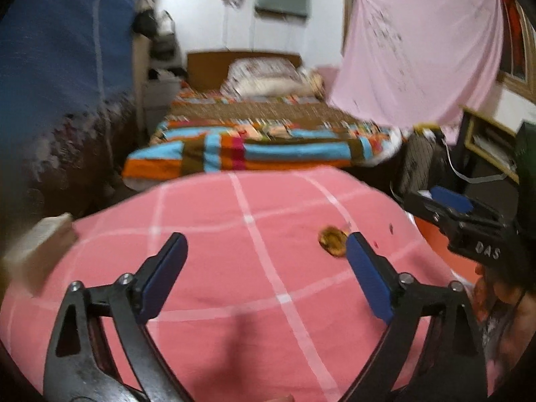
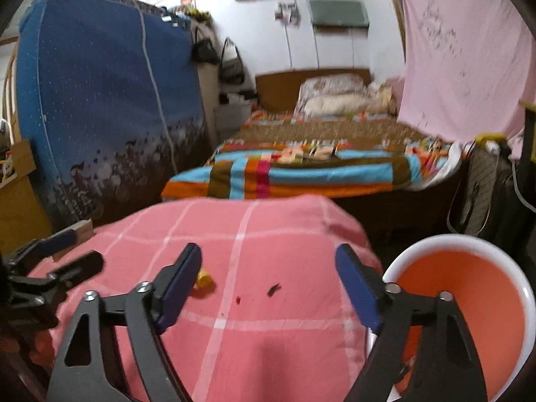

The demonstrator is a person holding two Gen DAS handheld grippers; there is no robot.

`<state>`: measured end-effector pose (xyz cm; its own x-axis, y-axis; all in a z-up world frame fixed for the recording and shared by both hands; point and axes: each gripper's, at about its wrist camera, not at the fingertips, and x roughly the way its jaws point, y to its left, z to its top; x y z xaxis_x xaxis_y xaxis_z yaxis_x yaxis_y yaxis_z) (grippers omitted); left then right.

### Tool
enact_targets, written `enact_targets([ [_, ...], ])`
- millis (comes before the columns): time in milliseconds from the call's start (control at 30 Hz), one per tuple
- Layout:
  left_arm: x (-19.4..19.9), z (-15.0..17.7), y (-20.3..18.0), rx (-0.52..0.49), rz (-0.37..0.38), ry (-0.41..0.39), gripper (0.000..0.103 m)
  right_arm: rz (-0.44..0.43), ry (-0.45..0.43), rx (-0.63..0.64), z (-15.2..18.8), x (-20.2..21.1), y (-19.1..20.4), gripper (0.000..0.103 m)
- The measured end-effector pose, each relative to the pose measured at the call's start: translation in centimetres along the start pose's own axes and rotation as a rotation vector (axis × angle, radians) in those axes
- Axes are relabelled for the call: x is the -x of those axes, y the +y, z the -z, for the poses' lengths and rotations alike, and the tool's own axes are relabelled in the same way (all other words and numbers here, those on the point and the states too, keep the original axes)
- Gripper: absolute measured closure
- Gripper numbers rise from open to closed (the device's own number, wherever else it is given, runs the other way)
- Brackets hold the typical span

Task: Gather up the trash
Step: 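Close the left tool on the brown dried item while the right tool reaches the yellow piece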

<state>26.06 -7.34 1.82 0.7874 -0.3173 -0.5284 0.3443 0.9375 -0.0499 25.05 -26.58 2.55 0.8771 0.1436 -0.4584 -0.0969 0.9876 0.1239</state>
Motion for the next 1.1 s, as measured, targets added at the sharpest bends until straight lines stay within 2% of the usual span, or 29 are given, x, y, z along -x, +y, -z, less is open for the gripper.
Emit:
enact_targets([
  [100, -1.5, -0.1, -0.8, -0.023, 0.067, 0.082, 0.038, -0.022, 0.046, -0.023, 0.3, -0.7, -0.2, 0.037],
  [233, -3.0, -0.2, -1.9, -0.043, 0.128, 0.153, 0.045, -0.032, 0.081, -0.044, 0.4, -1.3, -0.5, 0.038],
  [500, -5.3, -0.4, -3.0, -0.049, 0.188, 0.25, 0.069, -0.046, 0.138, -0.06, 0.5, -2.2, -0.6, 0.047],
  [633, -6.0, -0.8, -3.2, -0.029, 0.201, 0.259, 0.075, -0.052, 0.164, -0.054, 0.6, -2.7, -0.4, 0.049],
  [767, -6.5, -1.0, -3.3, -0.019, 0.217, 0.265, 0.089, -0.055, 0.18, -0.052, 0.7, -3.0, -0.3, 0.05],
  [933, -6.2, -1.1, -3.0, -0.002, 0.227, 0.255, 0.089, -0.061, 0.187, -0.052, 0.6, -3.1, -0.4, 0.05],
  [1100, -5.3, -1.0, -1.8, 0.044, 0.201, 0.226, 0.089, -0.062, 0.197, -0.016, 0.6, -3.4, 0.3, 0.05],
])
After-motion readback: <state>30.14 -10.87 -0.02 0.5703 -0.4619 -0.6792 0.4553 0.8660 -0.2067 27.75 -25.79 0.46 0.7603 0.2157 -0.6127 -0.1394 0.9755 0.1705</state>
